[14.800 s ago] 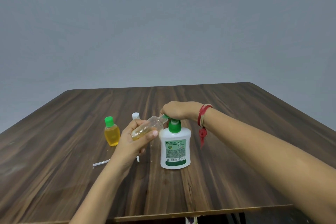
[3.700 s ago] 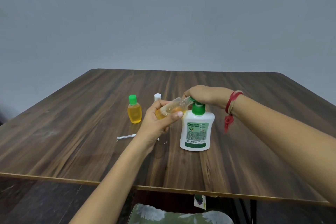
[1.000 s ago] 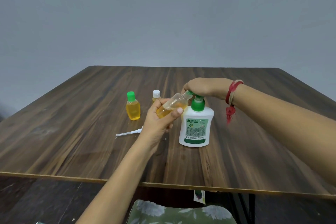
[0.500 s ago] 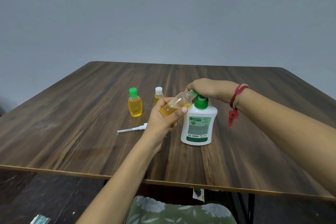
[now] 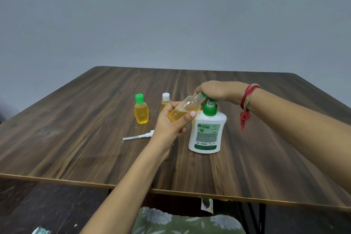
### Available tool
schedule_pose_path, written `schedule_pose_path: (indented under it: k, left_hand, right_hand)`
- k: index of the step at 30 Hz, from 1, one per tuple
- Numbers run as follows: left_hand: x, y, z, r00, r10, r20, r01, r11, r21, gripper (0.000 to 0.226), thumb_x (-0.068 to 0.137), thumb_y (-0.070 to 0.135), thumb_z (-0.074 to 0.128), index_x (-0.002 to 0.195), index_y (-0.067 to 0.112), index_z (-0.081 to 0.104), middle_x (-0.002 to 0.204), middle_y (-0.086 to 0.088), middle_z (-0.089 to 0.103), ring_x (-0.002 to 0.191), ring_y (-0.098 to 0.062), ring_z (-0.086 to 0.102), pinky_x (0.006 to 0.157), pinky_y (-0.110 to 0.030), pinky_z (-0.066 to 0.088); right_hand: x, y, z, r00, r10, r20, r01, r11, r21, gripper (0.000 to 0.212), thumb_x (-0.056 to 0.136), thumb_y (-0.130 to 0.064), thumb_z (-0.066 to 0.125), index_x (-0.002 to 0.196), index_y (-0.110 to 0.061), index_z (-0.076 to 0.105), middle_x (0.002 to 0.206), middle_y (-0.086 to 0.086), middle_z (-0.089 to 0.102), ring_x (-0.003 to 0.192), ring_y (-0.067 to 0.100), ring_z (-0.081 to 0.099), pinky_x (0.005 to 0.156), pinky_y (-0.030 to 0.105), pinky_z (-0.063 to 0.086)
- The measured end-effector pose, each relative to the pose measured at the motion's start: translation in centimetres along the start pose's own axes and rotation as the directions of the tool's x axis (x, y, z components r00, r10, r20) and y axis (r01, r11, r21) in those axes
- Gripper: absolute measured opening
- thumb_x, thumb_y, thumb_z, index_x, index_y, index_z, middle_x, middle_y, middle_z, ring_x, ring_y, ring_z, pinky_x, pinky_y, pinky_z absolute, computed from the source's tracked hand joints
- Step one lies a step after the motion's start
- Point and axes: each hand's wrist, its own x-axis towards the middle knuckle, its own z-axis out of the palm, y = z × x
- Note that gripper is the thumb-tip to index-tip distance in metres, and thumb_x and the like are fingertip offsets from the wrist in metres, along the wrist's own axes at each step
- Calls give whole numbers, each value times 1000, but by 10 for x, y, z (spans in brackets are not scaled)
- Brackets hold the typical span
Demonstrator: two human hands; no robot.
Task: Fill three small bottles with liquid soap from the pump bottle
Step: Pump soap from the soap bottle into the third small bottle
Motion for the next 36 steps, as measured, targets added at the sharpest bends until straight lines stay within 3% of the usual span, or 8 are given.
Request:
schedule_pose_path:
  k: [6,9,19,23,27,36]
  left_hand:
    - [-1,-3,-2,1000,-21,-2,21,1000,-3,48,58,36,80,97,20,57,70,10,58,51,-1,47,43,-13,35]
    - [1,-1,-3,1000,-15,-10,15,1000,-1,49,58,36,80,98,19,57,74,8,59,50,-1,47,43,-13,35]
    - [1,-6,-2,1000,-7,-11,7,1000,2,51,55,43,77,96,20,56,65,13,59,50,-1,47,43,-13,35]
    - [-1,-8,-1,1000,-2,-5,2,1000,-2,52,56,43,77,98,20,57,65,13,59,51,-1,47,43,-13,35]
    - [1,-7,-2,1000,8,-9,-8,1000,-8,53,57,42,77,99,18,56,65,12,58,49,-3,45,43,-14,34]
    - [1,-9,-2,1000,2,-10,-2,1000,-7,51,56,43,77,96,21,56,63,12,57,49,-3,45,43,-14,34]
  right_hand:
    - [4,-1,2,998,48,30,-48,999,4,40,94,-3,30,122,14,53,97,24,55,83,24,46,57,25,37]
    - [7,0,0,999,32,38,-31,999,-28,41,94,-6,29,124,12,51,93,16,50,82,23,44,57,25,38]
    - [8,3,1,999,0,37,3,998,-60,34,94,-5,30,109,9,58,95,18,55,74,23,51,54,23,40]
    - [7,6,3,1000,4,30,-2,998,-66,40,94,-6,31,118,11,57,106,26,61,82,24,51,57,25,40]
    - [7,2,2,1000,-3,30,5,998,-64,39,94,-3,30,119,14,55,93,18,52,81,24,47,57,24,38]
    - [7,2,3,999,12,40,-9,997,-76,40,94,-2,31,123,17,51,95,24,53,82,24,43,56,25,36]
